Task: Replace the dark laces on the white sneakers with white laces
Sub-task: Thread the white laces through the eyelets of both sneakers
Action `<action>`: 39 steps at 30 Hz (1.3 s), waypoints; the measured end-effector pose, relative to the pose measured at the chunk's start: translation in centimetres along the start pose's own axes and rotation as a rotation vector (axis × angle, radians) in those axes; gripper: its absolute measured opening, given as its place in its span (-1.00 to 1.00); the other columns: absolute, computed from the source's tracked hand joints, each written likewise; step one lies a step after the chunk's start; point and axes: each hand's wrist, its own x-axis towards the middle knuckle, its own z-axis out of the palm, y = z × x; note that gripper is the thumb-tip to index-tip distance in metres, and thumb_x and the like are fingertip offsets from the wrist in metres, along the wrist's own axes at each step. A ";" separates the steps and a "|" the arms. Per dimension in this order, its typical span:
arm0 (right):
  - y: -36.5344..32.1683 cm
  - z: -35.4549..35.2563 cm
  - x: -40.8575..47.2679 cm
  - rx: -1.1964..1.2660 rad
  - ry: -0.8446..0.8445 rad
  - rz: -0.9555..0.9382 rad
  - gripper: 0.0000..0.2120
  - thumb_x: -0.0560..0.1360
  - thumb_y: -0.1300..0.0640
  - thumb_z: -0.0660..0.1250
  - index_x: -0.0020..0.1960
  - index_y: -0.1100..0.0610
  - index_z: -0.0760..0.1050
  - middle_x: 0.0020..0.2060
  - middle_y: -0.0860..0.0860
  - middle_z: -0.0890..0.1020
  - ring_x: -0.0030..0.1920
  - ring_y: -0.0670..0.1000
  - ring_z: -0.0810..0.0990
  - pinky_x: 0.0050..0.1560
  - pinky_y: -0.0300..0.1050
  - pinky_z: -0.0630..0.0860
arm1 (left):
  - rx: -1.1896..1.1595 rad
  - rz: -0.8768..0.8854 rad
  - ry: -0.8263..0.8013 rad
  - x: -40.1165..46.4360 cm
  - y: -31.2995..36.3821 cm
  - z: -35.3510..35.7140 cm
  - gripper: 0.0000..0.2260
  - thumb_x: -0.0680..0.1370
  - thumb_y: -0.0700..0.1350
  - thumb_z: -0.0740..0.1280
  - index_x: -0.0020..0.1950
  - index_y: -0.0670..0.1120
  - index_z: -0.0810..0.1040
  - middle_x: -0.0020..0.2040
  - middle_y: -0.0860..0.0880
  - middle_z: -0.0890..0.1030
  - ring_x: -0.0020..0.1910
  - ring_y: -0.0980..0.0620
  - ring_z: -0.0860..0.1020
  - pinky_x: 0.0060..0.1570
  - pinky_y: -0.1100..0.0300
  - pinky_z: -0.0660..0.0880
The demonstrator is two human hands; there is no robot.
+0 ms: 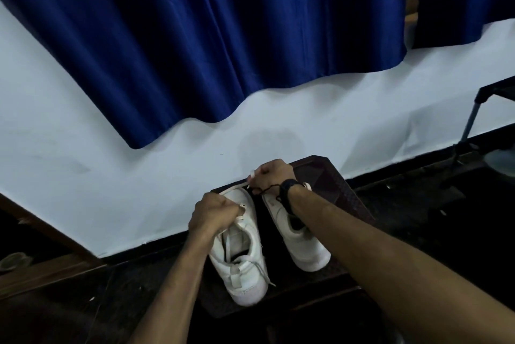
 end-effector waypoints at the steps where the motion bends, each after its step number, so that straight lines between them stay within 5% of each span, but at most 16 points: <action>1: -0.2 0.2 -0.2 -0.034 -0.004 -0.005 -0.87 0.40 0.23 0.48 -0.29 0.11 0.59 -0.49 -0.06 0.63 -0.33 -0.07 0.65 -0.02 -0.03 0.64 | -0.053 -0.010 -0.018 0.2 -0.2 -0.1 -0.78 0.17 0.03 0.49 -0.27 -0.04 0.71 -0.31 -0.01 0.70 -0.20 0.03 0.67 0.00 0.06 0.61; 5: -0.1 0.6 -0.7 -0.170 0.120 -0.032 -0.82 0.43 0.11 0.38 -0.13 0.22 0.66 -0.17 0.08 0.72 -0.07 0.00 0.69 0.03 -0.16 0.60 | -0.254 -0.034 -0.059 0.7 -0.9 0.3 -0.92 0.20 -0.09 0.51 -0.34 -0.04 0.72 -0.30 -0.07 0.70 -0.20 -0.03 0.65 -0.02 0.06 0.59; 10: -0.1 0.7 -1.5 -0.262 0.074 -0.056 -0.98 0.32 0.20 0.43 -0.28 0.12 0.61 -0.21 0.06 0.70 -0.12 -0.01 0.67 -0.04 -0.15 0.62 | -0.359 -0.059 -0.050 0.5 -0.8 0.6 -0.89 0.35 -0.34 0.46 -0.27 -0.14 0.71 -0.31 -0.08 0.68 -0.26 -0.02 0.61 -0.11 0.16 0.55; 15: -0.2 0.1 -2.1 -0.398 -0.038 -0.111 -0.79 0.40 0.21 0.44 0.03 0.19 0.65 -0.19 0.06 0.65 -0.05 0.04 0.62 -0.14 -0.27 0.54 | -0.429 -0.044 -0.041 0.1 -1.0 0.9 -0.90 0.36 -0.36 0.45 -0.21 -0.19 0.69 -0.41 -0.04 0.62 -0.48 0.14 0.52 -0.45 0.38 0.41; 19: -0.1 -0.4 -1.5 -0.309 -0.115 -0.067 -0.82 0.41 0.22 0.46 0.01 0.22 0.63 -0.42 -0.06 0.52 -0.34 -0.07 0.49 -0.46 -0.44 0.41 | -0.484 -0.056 -0.035 0.4 -1.1 1.0 -0.89 0.33 -0.38 0.46 -0.21 -0.21 0.70 -0.27 -0.14 0.68 -0.24 -0.04 0.61 -0.16 0.19 0.53; 21: 0.0 -0.2 -1.5 -0.327 -0.113 -0.076 -0.96 0.41 0.20 0.47 -0.16 0.13 0.62 -0.52 -0.10 0.55 -0.33 -0.06 0.51 -0.41 -0.39 0.45 | -0.500 -0.060 -0.035 0.4 -1.2 1.1 -0.90 0.32 -0.37 0.47 -0.23 -0.20 0.70 -0.27 -0.16 0.68 -0.21 -0.07 0.62 -0.06 0.10 0.54; 25: -0.1 0.3 -2.1 -0.510 -0.016 -0.147 -0.87 0.38 0.16 0.45 -0.09 0.16 0.67 -0.26 -0.01 0.67 -0.14 0.03 0.61 -0.12 -0.24 0.55 | -0.524 -0.060 -0.026 0.3 -1.2 1.1 -0.91 0.32 -0.36 0.48 -0.26 -0.19 0.70 -0.27 -0.17 0.67 -0.21 -0.07 0.61 -0.01 0.06 0.55; 28: 0.0 0.0 -1.8 -0.337 -0.098 -0.070 -0.93 0.39 0.20 0.48 -0.15 0.13 0.62 -0.63 -0.22 0.51 -0.37 -0.10 0.53 -0.47 -0.46 0.43 | -0.537 -0.057 -0.010 0.2 -1.3 1.3 -0.91 0.32 -0.35 0.49 -0.29 -0.18 0.70 -0.29 -0.17 0.66 -0.23 -0.06 0.60 -0.04 0.08 0.54; 31: 0.0 -0.2 -1.7 -0.324 -0.076 -0.060 -0.76 0.37 0.20 0.49 0.02 0.21 0.65 -0.69 -0.24 0.44 -0.53 -0.23 0.47 -0.57 -0.49 0.35 | -0.541 -0.058 -0.002 0.4 -1.5 1.4 -0.90 0.30 -0.34 0.49 -0.32 -0.15 0.71 -0.28 -0.17 0.68 -0.23 -0.06 0.61 0.02 0.02 0.56; 33: 0.1 0.1 -1.8 -0.338 -0.063 -0.077 -0.75 0.37 0.18 0.49 0.03 0.20 0.65 -0.59 -0.16 0.53 -0.44 -0.18 0.52 -0.52 -0.47 0.39 | -0.539 -0.052 0.001 0.4 -1.5 1.5 -0.89 0.29 -0.34 0.49 -0.33 -0.14 0.71 -0.26 -0.16 0.69 -0.21 -0.07 0.62 0.07 -0.01 0.56; 37: -0.2 0.8 -2.7 -0.488 0.023 -0.147 -0.80 0.37 0.18 0.41 -0.02 0.14 0.68 -0.13 0.06 0.68 -0.02 0.07 0.65 -0.05 -0.16 0.59 | -0.514 -0.020 0.002 0.2 -1.7 1.5 -0.91 0.27 -0.27 0.50 -0.30 -0.09 0.73 -0.24 -0.13 0.71 -0.13 -0.09 0.66 0.10 -0.05 0.56; 39: 0.0 1.0 -2.5 -0.501 0.043 -0.144 -0.80 0.37 0.17 0.41 -0.02 0.13 0.68 -0.09 0.07 0.68 0.01 0.07 0.65 0.00 -0.12 0.60 | -0.503 -0.008 0.018 0.0 -1.8 1.4 -0.90 0.24 -0.19 0.47 -0.29 -0.08 0.73 -0.23 -0.12 0.71 -0.09 -0.09 0.66 0.07 -0.02 0.57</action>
